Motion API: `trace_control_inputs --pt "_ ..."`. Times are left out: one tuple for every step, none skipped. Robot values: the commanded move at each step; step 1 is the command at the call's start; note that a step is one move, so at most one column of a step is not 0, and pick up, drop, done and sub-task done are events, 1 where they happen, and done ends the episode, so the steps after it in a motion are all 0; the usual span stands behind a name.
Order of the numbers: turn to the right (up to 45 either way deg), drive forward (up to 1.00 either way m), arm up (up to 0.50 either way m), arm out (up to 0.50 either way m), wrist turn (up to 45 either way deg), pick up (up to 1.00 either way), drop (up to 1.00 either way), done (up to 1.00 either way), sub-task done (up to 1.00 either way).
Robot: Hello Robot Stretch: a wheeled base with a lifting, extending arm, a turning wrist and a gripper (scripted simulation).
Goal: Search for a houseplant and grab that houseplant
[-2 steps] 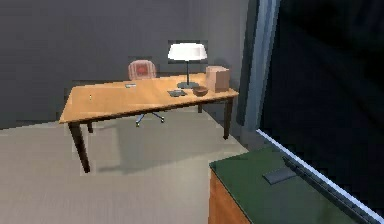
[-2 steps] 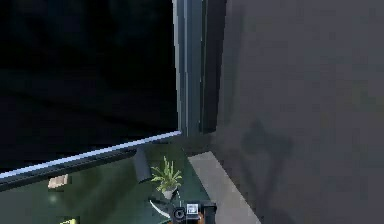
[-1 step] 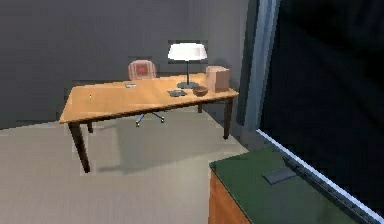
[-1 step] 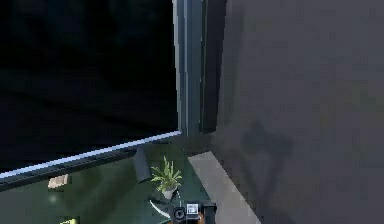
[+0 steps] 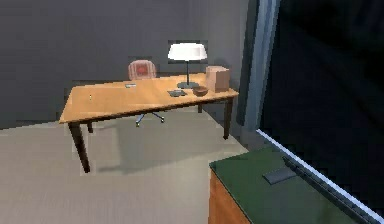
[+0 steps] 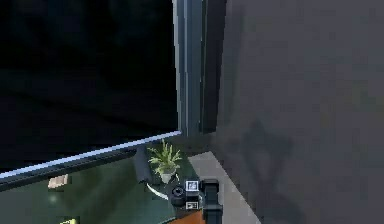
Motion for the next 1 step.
trace_control_inputs --pt "0.0 0.00 0.00 0.00 0.0 0.00 0.00 1.00 0.00"
